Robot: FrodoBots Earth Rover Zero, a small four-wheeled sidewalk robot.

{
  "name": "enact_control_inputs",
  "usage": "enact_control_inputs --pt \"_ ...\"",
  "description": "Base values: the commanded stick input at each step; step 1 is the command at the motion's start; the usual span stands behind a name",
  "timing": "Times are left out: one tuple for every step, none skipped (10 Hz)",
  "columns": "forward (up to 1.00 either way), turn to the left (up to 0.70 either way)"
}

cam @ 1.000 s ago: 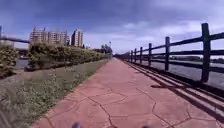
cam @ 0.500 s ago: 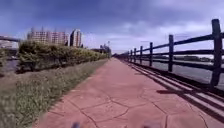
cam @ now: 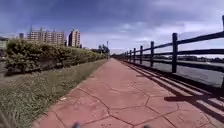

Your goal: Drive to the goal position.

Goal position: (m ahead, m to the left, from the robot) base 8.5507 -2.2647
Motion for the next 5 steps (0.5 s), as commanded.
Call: enact_control_inputs --pt "0.7 0.0" --pt "0.7 0.0" --pt "0.7 0.22" --pt "0.7 0.35" --pt "0.7 0.35"
